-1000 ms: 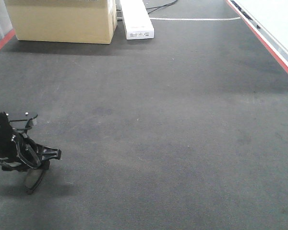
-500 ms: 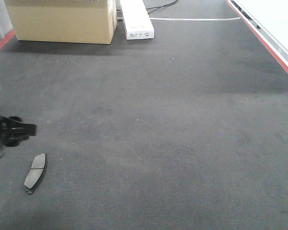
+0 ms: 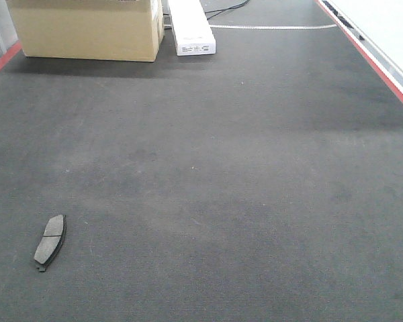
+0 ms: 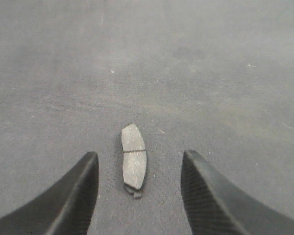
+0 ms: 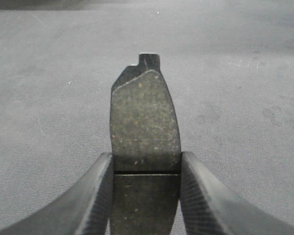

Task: Move and align brake pads A on conveyor
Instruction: 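Lower the right gripper and release its brake pad beside the other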

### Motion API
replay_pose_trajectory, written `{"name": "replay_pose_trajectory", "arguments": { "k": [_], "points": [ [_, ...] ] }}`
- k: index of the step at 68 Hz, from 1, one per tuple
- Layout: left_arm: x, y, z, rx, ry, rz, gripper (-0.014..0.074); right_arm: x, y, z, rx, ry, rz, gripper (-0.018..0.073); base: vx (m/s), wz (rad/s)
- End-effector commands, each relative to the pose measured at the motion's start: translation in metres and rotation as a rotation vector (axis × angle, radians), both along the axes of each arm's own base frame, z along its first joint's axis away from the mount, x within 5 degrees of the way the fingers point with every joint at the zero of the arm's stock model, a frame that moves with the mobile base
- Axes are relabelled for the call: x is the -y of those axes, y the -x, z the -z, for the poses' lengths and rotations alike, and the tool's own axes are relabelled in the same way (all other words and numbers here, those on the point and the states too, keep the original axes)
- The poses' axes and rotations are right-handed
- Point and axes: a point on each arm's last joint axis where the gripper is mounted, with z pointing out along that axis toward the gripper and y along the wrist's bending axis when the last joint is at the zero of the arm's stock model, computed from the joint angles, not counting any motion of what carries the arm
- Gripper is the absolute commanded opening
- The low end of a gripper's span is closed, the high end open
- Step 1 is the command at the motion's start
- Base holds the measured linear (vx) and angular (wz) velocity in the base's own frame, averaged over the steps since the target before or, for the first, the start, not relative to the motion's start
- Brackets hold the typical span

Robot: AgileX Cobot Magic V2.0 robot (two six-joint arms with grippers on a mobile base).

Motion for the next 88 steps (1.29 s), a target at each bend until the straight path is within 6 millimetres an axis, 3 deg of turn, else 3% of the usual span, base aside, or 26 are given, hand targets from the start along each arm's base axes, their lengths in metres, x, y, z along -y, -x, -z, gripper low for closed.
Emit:
{"name": "replay_pose_trajectory", "arguments": {
  "k": [1,20,70,80,88],
  "points": [
    [-0.001,0.010,-0.005,0.123,0.008,0.006,0.0355,0.000,-0.003,-0.017,0.112,-0.009,-0.002,-0.0012,0.00,0.00],
    [-0.003,0.035,-0.014,0.272,0.033,0.004,0.0355,0.000,-0.003,-0.017,0.112,-0.009,-0.002,-0.0012,0.00,0.00],
    [-0.003,0.036,-0.014,0.273,0.034,0.012,0.0355,-0.001,-0.004,-0.019,0.133,-0.023,0.000,-0.0012,0.00,0.00],
    [-0.003,0.036,-0.014,0.273,0.034,0.012,0.0355,-0.001,-0.006,-0.012,0.051,-0.017,0.002,-0.0010,0.00,0.00],
    [-0.003,0.036,-0.014,0.273,0.034,0.012,0.0355,-0.004,-0.023,-0.005,-0.052,0.006,0.004,-0.0007,0.00,0.00]
  ]
}}
